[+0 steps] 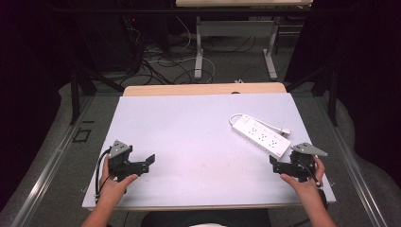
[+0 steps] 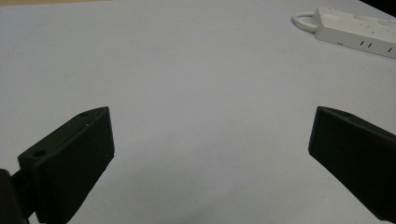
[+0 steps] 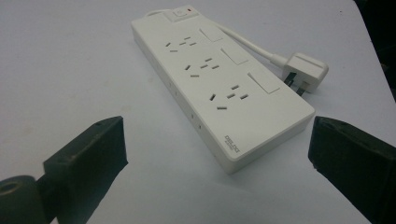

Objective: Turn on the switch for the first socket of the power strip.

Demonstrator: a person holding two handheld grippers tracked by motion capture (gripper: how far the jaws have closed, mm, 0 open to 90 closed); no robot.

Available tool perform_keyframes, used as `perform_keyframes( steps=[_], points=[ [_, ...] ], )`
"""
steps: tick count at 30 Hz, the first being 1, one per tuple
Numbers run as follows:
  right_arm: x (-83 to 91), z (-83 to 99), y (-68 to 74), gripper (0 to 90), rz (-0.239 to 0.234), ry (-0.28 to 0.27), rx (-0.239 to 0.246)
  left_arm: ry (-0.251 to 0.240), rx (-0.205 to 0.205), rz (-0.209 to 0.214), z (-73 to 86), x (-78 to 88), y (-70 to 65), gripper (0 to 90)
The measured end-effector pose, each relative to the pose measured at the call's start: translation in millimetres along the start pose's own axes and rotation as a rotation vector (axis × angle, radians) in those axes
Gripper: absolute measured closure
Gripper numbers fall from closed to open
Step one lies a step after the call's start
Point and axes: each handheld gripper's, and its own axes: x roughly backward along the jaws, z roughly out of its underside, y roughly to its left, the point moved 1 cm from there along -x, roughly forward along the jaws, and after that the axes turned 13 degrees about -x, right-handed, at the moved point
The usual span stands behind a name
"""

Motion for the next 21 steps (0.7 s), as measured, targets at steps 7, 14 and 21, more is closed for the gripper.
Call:
perform_keyframes(
  steps=[7, 14, 21],
  points=[
    [-4.7, 2.4, 5.2, 4.8, -0.029, 0.014, 0.027, 0.007, 0.017, -0.006, 3.3, -1.8, -0.6, 0.1],
    [-6.7, -1.1, 8.2, 6.6, -0.05, 0.017, 0.052, 0.015, 0.035, -0.01, 7.6, -2.6, -0.1, 0.2],
    [-11.1, -6.4, 12.8, 6.6, -0.08, 0.072, 0.118, 0.014, 0.025, -0.02, 7.9, -3.2, -1.6, 0.4]
  ],
)
